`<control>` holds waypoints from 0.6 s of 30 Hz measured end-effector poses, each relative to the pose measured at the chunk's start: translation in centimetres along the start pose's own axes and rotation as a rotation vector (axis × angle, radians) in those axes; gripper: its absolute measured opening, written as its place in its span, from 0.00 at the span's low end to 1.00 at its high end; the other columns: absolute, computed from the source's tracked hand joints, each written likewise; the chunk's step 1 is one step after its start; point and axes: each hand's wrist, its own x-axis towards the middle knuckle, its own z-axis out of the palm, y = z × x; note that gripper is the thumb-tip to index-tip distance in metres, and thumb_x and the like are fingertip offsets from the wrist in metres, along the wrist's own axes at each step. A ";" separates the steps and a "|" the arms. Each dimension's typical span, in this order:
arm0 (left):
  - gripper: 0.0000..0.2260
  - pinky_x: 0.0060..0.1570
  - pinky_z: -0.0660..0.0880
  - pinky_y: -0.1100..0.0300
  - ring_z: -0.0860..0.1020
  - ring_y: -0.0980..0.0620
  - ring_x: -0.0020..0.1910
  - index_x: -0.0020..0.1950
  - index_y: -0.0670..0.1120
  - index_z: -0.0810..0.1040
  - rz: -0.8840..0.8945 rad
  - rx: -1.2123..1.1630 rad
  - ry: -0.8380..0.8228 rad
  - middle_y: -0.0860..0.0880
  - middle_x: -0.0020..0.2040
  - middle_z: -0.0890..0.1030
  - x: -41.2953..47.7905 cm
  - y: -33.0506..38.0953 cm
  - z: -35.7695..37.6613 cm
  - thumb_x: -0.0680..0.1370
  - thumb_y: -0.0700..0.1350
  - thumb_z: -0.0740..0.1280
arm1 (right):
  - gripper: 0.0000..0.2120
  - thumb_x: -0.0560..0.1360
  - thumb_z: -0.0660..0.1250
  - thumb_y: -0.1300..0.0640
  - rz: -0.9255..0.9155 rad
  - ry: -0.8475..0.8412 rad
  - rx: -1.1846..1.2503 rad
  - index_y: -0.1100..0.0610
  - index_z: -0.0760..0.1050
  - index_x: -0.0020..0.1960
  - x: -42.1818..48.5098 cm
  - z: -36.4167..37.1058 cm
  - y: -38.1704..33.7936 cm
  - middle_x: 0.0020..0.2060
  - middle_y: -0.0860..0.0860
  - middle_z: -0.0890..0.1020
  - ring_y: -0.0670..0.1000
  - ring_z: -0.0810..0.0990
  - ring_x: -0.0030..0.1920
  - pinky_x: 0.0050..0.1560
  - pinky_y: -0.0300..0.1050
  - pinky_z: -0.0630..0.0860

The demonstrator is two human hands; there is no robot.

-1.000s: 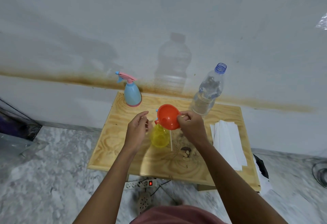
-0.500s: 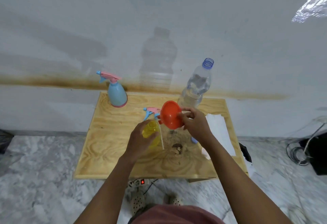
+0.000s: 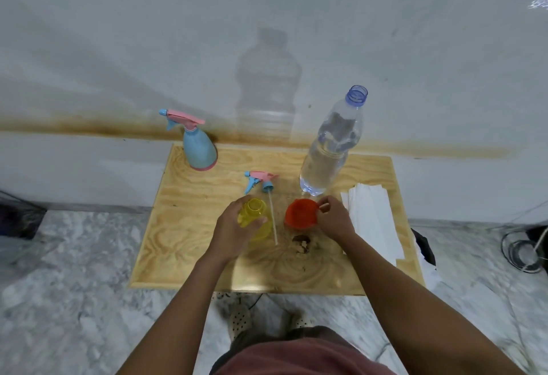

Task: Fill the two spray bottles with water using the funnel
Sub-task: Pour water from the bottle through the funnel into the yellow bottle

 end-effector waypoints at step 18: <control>0.23 0.59 0.76 0.61 0.77 0.68 0.56 0.64 0.54 0.78 -0.035 -0.152 0.060 0.57 0.59 0.80 -0.4 -0.3 1.0 0.72 0.43 0.78 | 0.17 0.77 0.65 0.53 -0.130 0.001 -0.176 0.51 0.74 0.65 0.6 -0.2 0.8 0.60 0.49 0.80 0.51 0.77 0.60 0.58 0.49 0.74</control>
